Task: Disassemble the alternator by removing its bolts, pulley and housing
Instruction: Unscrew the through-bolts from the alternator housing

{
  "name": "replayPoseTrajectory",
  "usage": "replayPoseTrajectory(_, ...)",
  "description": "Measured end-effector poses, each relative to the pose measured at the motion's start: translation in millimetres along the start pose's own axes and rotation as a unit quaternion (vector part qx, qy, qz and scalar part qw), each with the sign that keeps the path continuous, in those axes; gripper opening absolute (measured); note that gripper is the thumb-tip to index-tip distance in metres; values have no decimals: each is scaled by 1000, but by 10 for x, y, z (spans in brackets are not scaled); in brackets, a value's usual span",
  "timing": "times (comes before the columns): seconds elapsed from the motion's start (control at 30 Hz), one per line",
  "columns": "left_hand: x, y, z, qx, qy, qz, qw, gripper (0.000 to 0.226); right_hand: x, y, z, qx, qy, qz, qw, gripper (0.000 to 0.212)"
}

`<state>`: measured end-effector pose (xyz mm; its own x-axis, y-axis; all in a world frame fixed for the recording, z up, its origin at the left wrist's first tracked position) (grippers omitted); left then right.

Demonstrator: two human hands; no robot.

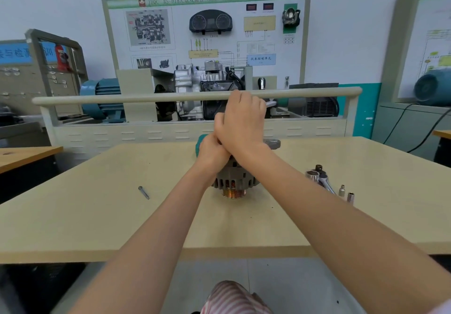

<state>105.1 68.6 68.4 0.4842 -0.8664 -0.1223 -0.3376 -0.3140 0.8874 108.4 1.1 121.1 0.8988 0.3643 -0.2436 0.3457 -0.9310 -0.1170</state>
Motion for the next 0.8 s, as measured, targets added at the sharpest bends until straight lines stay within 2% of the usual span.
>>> replayPoseTrajectory(0.03, -3, 6, 4, 5, -4, -2, 1000, 9, -2, 11, -3, 12, 8, -33, 999, 23)
replayPoseTrajectory(0.1, -13, 24, 20, 16, -14, -2, 1000, 10, -30, 57, -36, 56, 20, -183, 981, 13)
replayPoseTrajectory(0.13, -13, 34, 31, 18, -22, 2, 1000, 11, -35, 85, -63, 93, 13, -269, 959, 22)
replayPoseTrajectory(0.17, -9, 41, 38, 18, -31, 8, 999, 11, -32, 122, -94, 143, 0, -355, 924, 32)
replayPoseTrajectory(0.23, -4, 51, 49, 10, -51, 19, 998, 11, 10, 187, -154, 264, -43, -496, 826, 48)
replayPoseTrajectory(0.3, -11, 54, 49, 7, -66, 21, 998, 13, 77, 206, -202, 357, -93, -619, 693, 59)
replayPoseTrajectory(0.33, -15, 53, 50, 8, -72, 22, 997, 11, 99, 210, -232, 386, -107, -657, 639, 62)
replayPoseTrajectory(0.37, -17, 52, 50, 12, -75, 25, 997, 9, 113, 209, -255, 401, -112, -674, 610, 64)
replayPoseTrajectory(0.4, -22, 51, 53, 15, -75, 29, 997, 9, 127, 202, -265, 405, -115, -679, 602, 64)
replayPoseTrajectory(0.43, -25, 48, 50, 16, -73, 33, 997, 9, 129, 195, -257, 402, -113, -673, 610, 62)
replayPoseTrajectory(0.47, -28, 48, 47, 17, -69, 36, 997, 8, 116, 180, -235, 392, -103, -654, 639, 59)
replayPoseTrajectory(0.5, -29, 41, 36, 18, -63, 34, 997, 8, 95, 165, -201, 362, -84, -619, 691, 55)
replayPoseTrajectory(0.53, -29, 33, 22, 19, -54, 32, 998, 9, 65, 152, -170, 302, -54, -551, 776, 50)
replayPoseTrajectory(0.57, -29, 24, 7, 18, -43, 27, 999, 11, 35, 126, -128, 209, -23, -438, 874, 43)
replayPoseTrajectory(0.6, -29, 23, -2, 18, -31, 19, 999, 13, 17, 76, -76, 111, 1, -286, 952, 36)
replayPoseTrajectory(0.63, -29, 24, -10, 21, -23, 10, 999, 14, 11, 15, -31, 40, 15, -133, 990, 32)
replayPoseTrajectory(0.67, -27, 29, -11, 29, -19, 0, 999, 15, 12, -30, -9, 12, 12, -24, 1000, 34)
replayPoseTrajectory(0.7, -24, 34, -8, 37, -18, -6, 999, 16, 3, -57, 5, 9, 13, 15, 1000, 36)
replayPoseTrajectory(0.73, -24, 39, -1, 41, -18, -10, 999, 17, -7, -71, 1, 14, 22, -1, 1000, 35)
replayPoseTrajectory(0.8, -27, 37, 18, 31, -23, -8, 999, 17, -35, -25, -36, 47, 45, -152, 986, 29)
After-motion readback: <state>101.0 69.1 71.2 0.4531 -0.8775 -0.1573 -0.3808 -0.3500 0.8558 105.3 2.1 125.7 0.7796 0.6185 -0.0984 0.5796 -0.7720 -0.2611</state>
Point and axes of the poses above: each hand's wrist, its own z-axis away from the middle knuckle, its own x-axis out of the palm, y = z × x, the point moved 3 cm from there along -z, towards the middle knuckle, and after that the axes turned 13 degrees about y, right-handed, at the moved point
